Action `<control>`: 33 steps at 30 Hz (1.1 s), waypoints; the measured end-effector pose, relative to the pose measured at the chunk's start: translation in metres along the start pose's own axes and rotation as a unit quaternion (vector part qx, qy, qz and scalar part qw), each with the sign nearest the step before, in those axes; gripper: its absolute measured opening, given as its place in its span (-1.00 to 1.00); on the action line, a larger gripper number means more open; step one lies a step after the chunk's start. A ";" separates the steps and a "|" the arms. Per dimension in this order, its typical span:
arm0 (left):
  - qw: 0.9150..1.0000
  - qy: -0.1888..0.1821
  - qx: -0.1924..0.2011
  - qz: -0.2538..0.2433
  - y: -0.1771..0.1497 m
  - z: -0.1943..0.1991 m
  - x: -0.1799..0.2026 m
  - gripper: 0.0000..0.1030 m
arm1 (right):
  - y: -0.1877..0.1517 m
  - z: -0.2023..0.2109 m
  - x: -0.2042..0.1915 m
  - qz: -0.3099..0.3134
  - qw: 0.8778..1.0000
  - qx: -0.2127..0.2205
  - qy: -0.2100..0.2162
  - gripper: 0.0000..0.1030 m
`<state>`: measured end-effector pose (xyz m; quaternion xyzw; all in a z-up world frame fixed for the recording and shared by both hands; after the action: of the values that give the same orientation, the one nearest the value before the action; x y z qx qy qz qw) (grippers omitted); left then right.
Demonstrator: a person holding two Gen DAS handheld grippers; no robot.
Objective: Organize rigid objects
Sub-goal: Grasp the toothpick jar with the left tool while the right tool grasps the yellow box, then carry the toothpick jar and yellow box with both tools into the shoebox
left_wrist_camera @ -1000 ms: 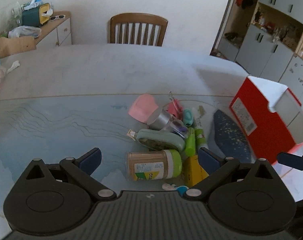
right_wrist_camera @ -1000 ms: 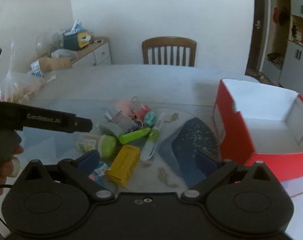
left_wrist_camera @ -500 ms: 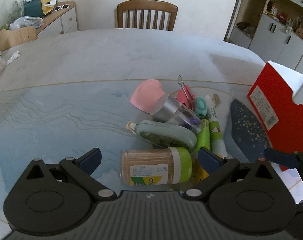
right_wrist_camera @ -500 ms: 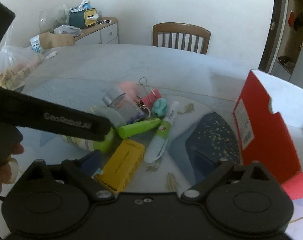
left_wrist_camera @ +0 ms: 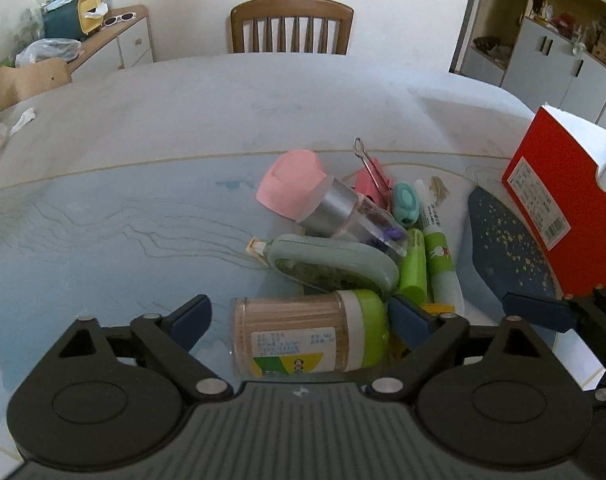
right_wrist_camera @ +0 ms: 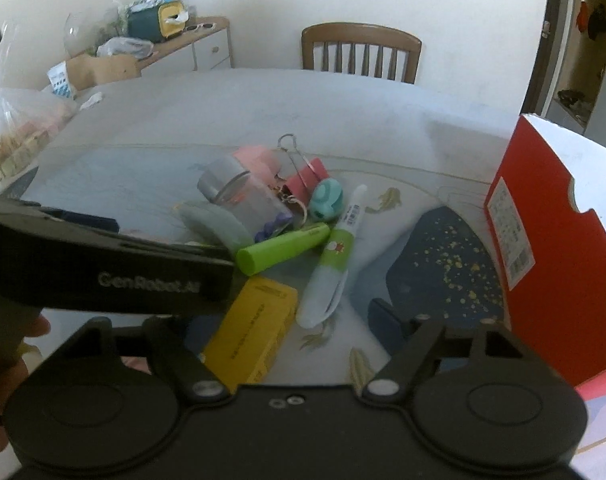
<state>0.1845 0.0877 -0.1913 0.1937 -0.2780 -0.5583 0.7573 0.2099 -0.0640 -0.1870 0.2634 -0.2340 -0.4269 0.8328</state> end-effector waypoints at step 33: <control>0.999 -0.037 0.013 -0.009 0.001 0.031 0.007 0.61 | 0.004 0.027 0.003 -0.019 0.999 -0.031 -0.014 -0.46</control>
<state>0.1672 0.0816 -0.1656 0.1854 -0.3112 -0.5686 0.7385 0.1972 -0.0709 -0.1636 0.2355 -0.2274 -0.4538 0.8288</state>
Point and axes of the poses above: each gripper's, at about its wrist camera, not at the fingertips, and z roughly against the way its jaws point, x to its right, y to its top, the point moved 5 cm from there along -z, roughly the way its jaws point, and after that the axes turned 11 degrees about -y, right-handed, at the moved point
